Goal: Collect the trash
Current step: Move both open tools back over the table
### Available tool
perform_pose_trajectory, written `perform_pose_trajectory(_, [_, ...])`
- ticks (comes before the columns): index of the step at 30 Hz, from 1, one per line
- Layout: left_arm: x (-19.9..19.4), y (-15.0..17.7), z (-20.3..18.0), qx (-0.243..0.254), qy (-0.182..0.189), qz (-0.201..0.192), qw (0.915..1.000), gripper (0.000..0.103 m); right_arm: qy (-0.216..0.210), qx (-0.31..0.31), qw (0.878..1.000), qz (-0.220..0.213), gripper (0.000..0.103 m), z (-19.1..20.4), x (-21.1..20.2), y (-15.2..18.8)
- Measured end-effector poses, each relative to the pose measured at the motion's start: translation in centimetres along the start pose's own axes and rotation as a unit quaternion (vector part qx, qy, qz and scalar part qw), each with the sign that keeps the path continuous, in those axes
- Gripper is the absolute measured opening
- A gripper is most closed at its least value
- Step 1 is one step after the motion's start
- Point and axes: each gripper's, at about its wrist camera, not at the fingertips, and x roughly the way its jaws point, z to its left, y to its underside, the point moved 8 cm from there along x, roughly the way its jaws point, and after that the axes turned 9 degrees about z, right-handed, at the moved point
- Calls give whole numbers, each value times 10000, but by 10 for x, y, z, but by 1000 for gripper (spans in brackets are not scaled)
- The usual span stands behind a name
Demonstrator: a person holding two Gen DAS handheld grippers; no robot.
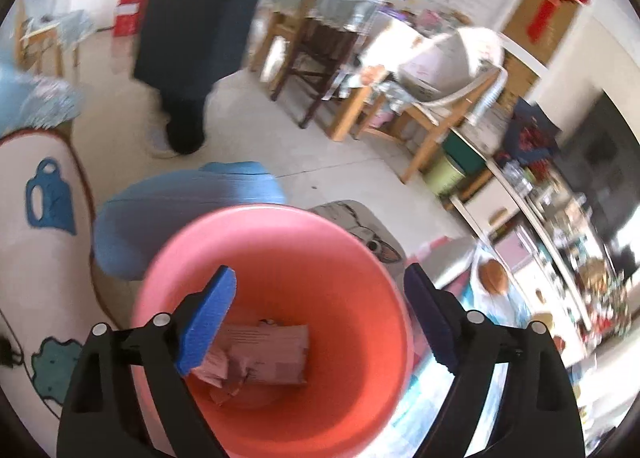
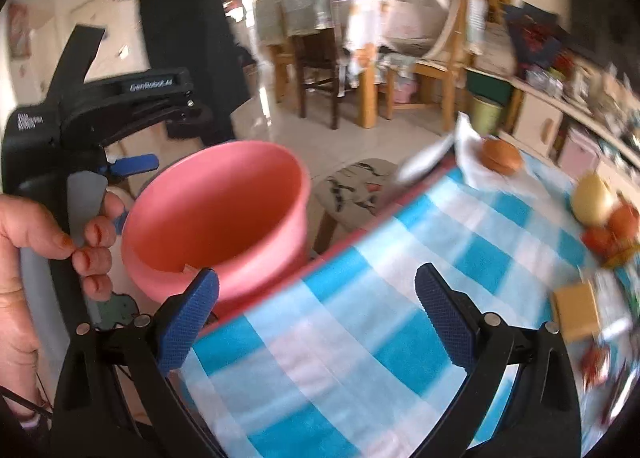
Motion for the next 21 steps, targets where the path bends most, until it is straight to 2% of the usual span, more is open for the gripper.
perform_pose_trajectory(4, [2,13,-42,648,126,35,9978,88,266,385,9989,-42,99,-34,-24,19])
perform_pose_trajectory(8, [2,33,-86,1345,270,105,9905,88,527,636,9966,-31,99,-64,-45,37])
perform_pose_trajectory(14, [0,73,-150,2313,604,184,9708,88,686,1024,9921,-228,99,-109,-85,61])
perform_pose_trajectory(21, [9,124,-210,3025,960,515,9469,88,961,1583,9808,-610,99,-173,-127,92])
